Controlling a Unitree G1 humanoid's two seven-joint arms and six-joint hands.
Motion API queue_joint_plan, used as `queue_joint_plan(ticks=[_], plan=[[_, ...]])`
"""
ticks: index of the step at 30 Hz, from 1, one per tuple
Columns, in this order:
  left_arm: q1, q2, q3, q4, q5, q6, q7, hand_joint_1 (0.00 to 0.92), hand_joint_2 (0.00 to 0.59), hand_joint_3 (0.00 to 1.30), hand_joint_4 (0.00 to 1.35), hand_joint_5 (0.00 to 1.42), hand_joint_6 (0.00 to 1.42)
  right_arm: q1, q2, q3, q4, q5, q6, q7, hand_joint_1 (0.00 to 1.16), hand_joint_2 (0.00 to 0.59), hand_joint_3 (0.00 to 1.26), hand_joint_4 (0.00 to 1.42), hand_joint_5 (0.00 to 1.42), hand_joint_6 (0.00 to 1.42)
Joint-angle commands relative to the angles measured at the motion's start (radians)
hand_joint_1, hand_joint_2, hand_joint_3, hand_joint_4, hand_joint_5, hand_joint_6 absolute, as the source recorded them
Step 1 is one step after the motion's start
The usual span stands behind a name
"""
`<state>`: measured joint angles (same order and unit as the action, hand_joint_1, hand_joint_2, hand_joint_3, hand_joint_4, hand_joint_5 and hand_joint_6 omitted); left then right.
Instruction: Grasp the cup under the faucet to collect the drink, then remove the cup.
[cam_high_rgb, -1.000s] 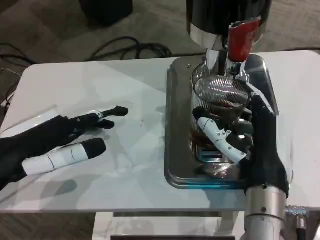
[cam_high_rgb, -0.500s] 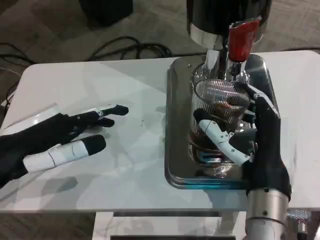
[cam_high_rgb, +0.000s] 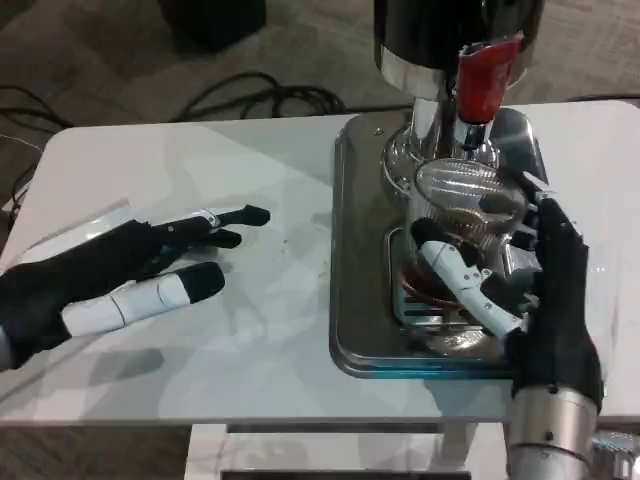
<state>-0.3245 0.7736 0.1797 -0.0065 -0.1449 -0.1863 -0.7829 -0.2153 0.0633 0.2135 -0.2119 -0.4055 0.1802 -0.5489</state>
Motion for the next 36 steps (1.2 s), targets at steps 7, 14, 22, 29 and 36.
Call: queue_joint_plan(ticks=[7,14,22,29,36], plan=[[-0.027,-0.008,-0.02,0.036,0.015,-0.029,0.015,0.0,0.04,0.15,0.04,0.1,0.12,0.055,0.041,-0.014,-0.068,0.001,-0.086,-0.011,0.72,0.289,0.66,0.87,0.99,1.32],[-0.038,-0.014,-0.028,0.051,0.017,-0.039,0.02,0.0,0.04,0.15,0.04,0.1,0.12,0.08,0.035,-0.026,-0.092,0.0,-0.11,-0.004,0.74,0.273,0.71,0.91,1.05,1.38],[-0.056,-0.016,-0.038,0.06,0.018,-0.054,0.032,0.0,0.04,0.15,0.04,0.1,0.12,0.135,0.017,-0.04,-0.142,-0.009,-0.112,0.021,0.74,0.278,0.75,0.95,1.09,1.41],[-0.078,-0.023,-0.047,0.073,0.018,-0.067,0.034,0.0,0.044,0.14,0.04,0.1,0.12,0.187,-0.002,-0.059,-0.196,-0.023,-0.105,0.058,0.74,0.276,0.79,0.98,1.13,1.42],[-0.091,-0.032,-0.056,0.076,0.023,-0.083,0.032,0.0,0.046,0.14,0.04,0.1,0.11,0.246,-0.007,-0.079,-0.251,-0.033,-0.111,0.08,0.75,0.269,0.82,1.0,1.16,1.42]])
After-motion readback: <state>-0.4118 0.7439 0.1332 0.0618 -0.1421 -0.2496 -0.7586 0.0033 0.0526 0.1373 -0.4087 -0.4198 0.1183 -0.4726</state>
